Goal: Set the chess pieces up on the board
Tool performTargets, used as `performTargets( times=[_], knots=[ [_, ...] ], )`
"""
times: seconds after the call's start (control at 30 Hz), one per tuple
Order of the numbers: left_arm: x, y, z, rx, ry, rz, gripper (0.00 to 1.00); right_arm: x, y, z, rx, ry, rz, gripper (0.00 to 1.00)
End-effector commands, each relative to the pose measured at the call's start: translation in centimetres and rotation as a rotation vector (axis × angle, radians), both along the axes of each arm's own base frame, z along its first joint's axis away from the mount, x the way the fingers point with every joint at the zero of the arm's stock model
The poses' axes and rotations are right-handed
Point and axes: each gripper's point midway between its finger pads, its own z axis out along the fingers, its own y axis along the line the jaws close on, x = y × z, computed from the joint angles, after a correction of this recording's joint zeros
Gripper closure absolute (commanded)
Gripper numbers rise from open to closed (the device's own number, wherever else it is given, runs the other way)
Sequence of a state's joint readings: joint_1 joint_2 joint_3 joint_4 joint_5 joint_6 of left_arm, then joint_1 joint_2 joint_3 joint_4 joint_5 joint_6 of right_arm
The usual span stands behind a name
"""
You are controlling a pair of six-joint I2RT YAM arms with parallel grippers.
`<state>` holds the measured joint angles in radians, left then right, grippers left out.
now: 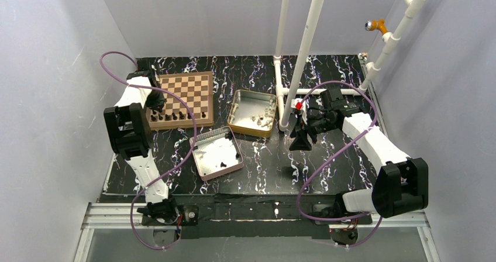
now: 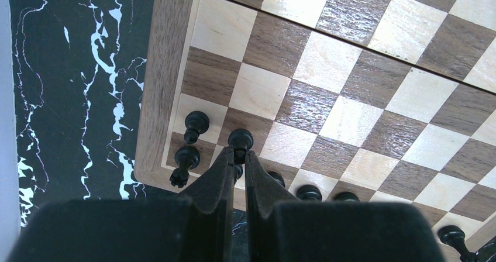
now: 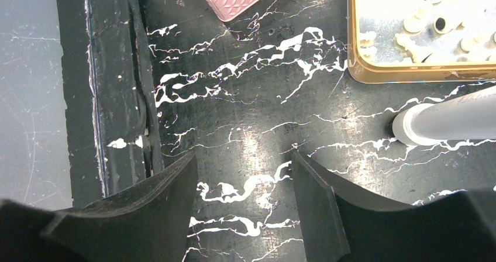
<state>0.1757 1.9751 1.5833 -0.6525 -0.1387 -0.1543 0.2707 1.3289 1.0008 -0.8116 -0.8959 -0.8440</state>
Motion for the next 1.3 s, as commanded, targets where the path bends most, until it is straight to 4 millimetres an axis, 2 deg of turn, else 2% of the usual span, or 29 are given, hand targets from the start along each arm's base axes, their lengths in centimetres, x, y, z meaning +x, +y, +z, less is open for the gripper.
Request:
performTargets(
  times=[0.0,0.63,0.97,1.27],
  knots=[
    [-0.1,0.1,-0.1,-0.013,0.016,0.008,1.00,0.7,0.5,1.3,0.022,-0.036,0.012,0.32],
    [-0.6,-0.1,-1.2,-0.026,0.046,0.017,1.00,0.5,0.4,1.1,0.017,-0.036,0.011,0.32],
    [-0.4,0.1,-0.7,-0.016,0.038,0.026,0.82,0.5,0.3,1.1,0.015,-0.038,0.011,0.32],
    [0.7,0.3,1.5,-0.009,-0.012,0.023,0.78,0.4,0.3,1.1,0.014,-0.040,0.013,0.32]
  ],
)
